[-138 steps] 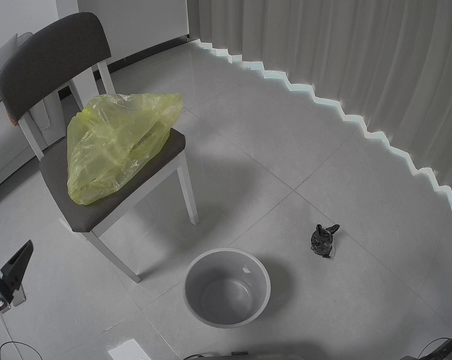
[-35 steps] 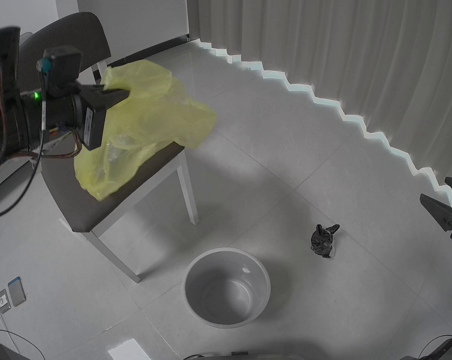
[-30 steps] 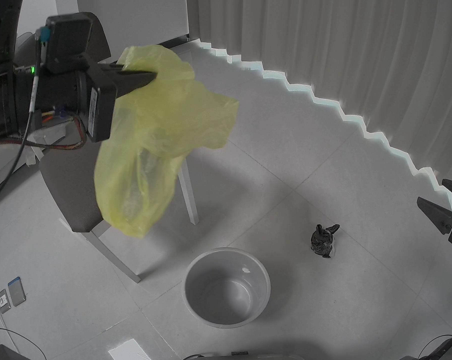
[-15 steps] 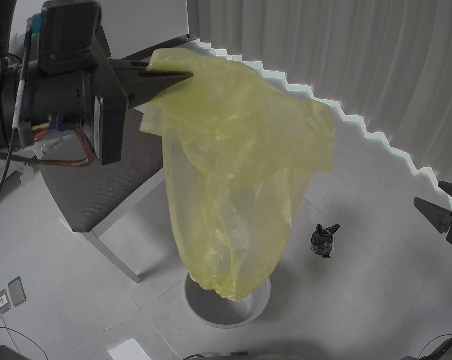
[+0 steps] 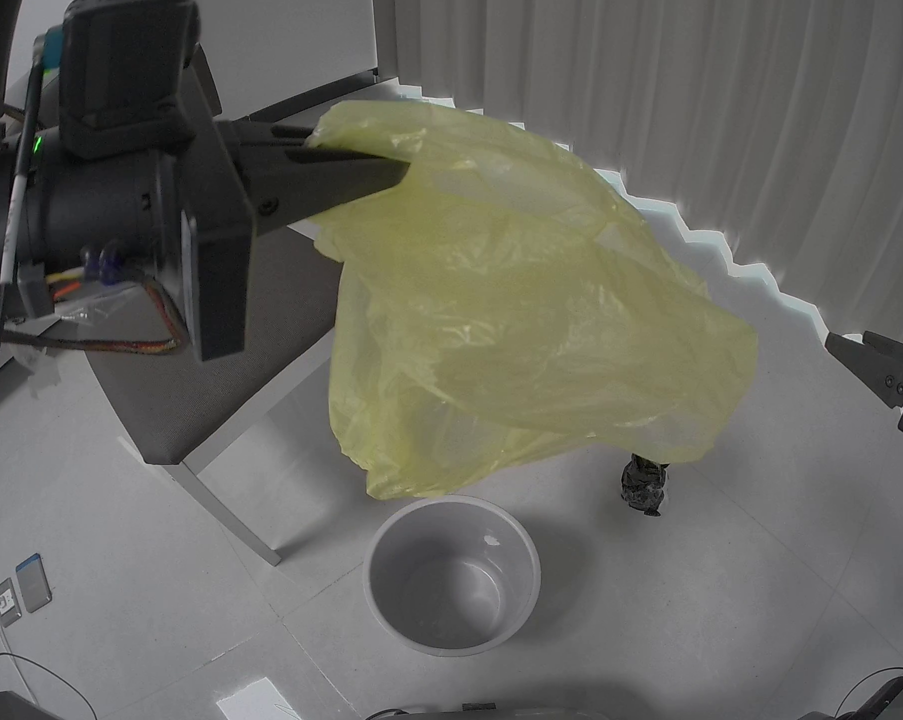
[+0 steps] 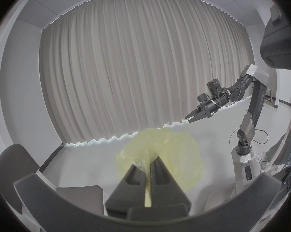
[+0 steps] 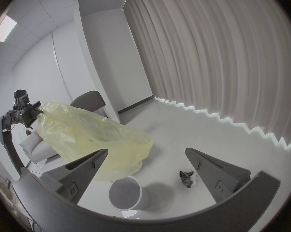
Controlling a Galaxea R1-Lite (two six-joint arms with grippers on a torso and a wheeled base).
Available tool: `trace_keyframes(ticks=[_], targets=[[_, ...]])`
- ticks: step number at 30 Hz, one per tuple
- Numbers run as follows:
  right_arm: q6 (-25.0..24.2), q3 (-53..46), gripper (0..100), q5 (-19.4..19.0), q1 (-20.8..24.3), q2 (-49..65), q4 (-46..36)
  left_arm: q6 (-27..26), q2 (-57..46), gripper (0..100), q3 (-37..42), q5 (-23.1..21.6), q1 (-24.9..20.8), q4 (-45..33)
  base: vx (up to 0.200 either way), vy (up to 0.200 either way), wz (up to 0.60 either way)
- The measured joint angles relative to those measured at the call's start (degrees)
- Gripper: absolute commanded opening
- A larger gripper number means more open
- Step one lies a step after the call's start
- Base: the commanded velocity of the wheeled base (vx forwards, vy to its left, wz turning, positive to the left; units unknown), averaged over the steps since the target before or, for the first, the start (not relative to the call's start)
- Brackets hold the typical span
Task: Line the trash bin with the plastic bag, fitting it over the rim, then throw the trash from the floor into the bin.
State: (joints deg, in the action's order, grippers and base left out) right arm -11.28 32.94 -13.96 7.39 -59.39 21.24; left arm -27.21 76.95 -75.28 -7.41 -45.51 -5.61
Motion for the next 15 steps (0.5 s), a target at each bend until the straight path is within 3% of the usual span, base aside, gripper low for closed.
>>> trace_keyframes(ticks=[15], targets=[[-0.6, 10.3, 100, -2.4, 2.3, -19.2, 3.3, 0.0, 0.0, 0, -0.4, -1.2, -1.8, 0.2, 0.000, 0.000, 0.00]])
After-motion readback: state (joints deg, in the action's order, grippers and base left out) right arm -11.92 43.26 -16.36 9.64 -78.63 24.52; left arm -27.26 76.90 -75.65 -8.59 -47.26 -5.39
